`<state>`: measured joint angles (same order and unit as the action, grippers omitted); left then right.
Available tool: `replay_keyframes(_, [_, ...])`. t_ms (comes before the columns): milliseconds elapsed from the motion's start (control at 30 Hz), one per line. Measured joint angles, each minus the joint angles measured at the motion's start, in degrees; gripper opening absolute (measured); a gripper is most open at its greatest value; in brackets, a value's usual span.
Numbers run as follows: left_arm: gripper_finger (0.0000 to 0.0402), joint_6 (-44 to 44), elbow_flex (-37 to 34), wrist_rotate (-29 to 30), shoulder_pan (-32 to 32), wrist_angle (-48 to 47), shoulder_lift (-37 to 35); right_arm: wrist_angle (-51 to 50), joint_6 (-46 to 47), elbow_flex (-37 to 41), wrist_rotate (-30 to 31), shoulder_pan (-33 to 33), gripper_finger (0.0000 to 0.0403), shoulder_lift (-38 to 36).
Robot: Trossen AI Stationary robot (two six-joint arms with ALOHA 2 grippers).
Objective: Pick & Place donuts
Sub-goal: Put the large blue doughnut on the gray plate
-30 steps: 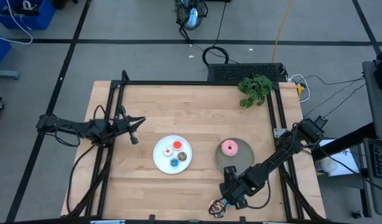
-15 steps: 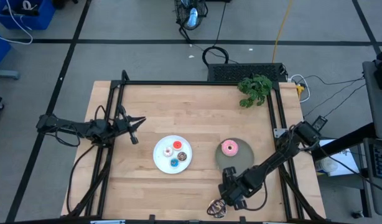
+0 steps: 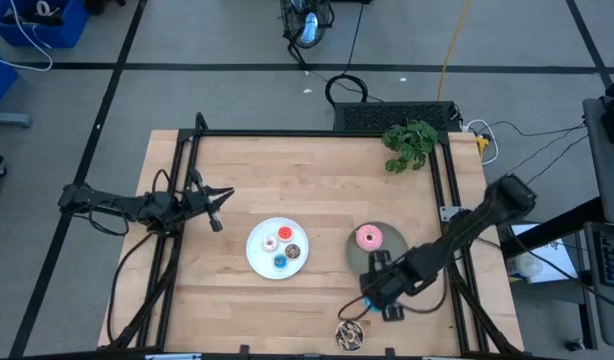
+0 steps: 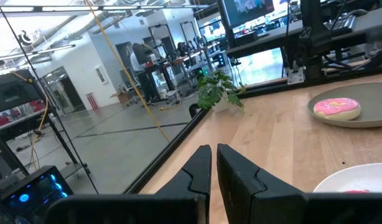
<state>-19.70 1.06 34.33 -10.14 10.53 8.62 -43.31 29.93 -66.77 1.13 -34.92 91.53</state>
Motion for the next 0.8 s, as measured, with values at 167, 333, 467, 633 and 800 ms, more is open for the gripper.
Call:
replay_keyframes(167, [0.0033, 0.0, 0.0, 0.0, 0.0, -0.01, -0.01, -10.13, -1.97, -0.03, 7.06, 3.35, 0.0009, -6.83])
replay_keyframes(333, [0.0033, 0.0, 0.0, 0.0, -0.01, -0.05, -0.02, -17.16, 0.79, 3.2, 12.05, 8.48, 0.0015, -11.09])
replay_keyframes(467, [0.0033, -0.12, 0.0, 0.0, -0.01, -0.1, 0.0, -15.24, 0.91, 11.2, 6.9, 12.94, 0.0015, -13.18])
replay_keyframes(633, [0.0033, -0.74, 0.0, 0.0, 0.01, -0.14, 0.0, -6.4, -0.17, 19.49, 2.28, 16.74, 0.0015, -14.3])
replay_keyframes(800, [0.0033, -0.76, 0.0, 0.05, 0.01, -0.13, 0.0, -1.26, -2.34, 21.74, 1.61, 18.43, 0.0014, -14.06])
